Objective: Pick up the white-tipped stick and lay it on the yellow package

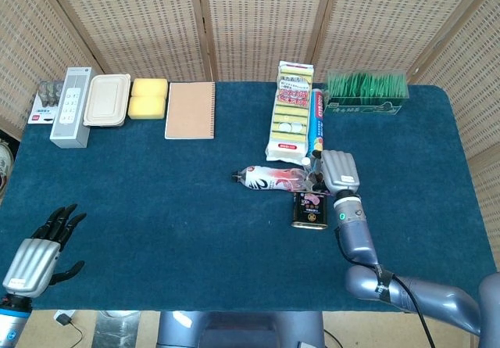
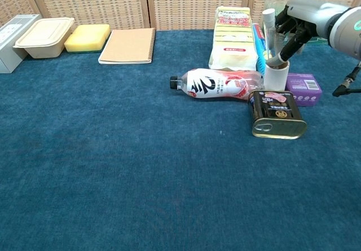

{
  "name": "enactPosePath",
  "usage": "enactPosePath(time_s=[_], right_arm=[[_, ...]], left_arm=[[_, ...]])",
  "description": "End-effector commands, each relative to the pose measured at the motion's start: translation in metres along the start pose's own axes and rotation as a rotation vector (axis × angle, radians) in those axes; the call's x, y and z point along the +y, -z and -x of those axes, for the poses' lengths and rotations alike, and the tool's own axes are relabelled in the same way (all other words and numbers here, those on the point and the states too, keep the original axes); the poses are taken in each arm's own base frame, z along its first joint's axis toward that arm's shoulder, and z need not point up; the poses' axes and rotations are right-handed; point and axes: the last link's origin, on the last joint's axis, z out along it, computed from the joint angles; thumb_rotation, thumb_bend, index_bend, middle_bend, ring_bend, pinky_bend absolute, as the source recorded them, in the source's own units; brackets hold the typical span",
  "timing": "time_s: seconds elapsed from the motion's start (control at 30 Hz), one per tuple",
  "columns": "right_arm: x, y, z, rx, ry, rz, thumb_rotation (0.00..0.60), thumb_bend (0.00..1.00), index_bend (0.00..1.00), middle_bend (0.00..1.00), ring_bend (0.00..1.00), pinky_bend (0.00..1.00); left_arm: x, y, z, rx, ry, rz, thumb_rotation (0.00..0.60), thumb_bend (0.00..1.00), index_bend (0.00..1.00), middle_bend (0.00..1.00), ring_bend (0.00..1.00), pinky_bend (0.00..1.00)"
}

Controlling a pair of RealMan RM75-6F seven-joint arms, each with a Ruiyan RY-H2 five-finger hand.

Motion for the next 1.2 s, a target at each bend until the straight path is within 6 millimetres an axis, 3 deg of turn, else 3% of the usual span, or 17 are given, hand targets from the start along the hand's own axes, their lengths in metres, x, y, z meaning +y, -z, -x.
enactPosePath(time_s=[0.03, 0.43, 0.8, 1.2], right_arm=[[-0.001, 0.0, 0.0, 0.002, 0.0, 0.001, 0.6, 0.26, 0.55, 0.6, 0.61, 0.5], [-0.004, 0.0, 0.001, 0.011, 0.003, 0.006, 0.6, 0.27, 0.6, 0.66, 0.67, 0.55], [-0.007, 0.0, 0.001, 0.019, 0.012, 0.003, 0.6, 0.28, 0.62, 0.73, 0.79, 0.78], [-0.012, 0.002, -0.015, 0.055, 0.006, -0.008, 0.6, 0.29, 0.64, 0.78, 0.84, 0.82]], left_arm=[[0.0, 0.0, 0.0, 0.001, 0.001, 0.0, 0.6, 0.2, 0.1, 0.04, 0.03, 0.27], [-0.001, 0.0, -0.001, 0.005, 0.004, 0.0, 0.599, 0.2, 0.1, 0.04, 0.03, 0.27], [-0.001, 0.0, -0.001, 0.005, 0.003, -0.001, 0.599, 0.2, 0.1, 0.04, 0.03, 0.27], [0.0, 0.0, 0.0, 0.0, 0.0, 0.001, 0.599, 0.2, 0.1, 0.04, 0.03, 0.27]])
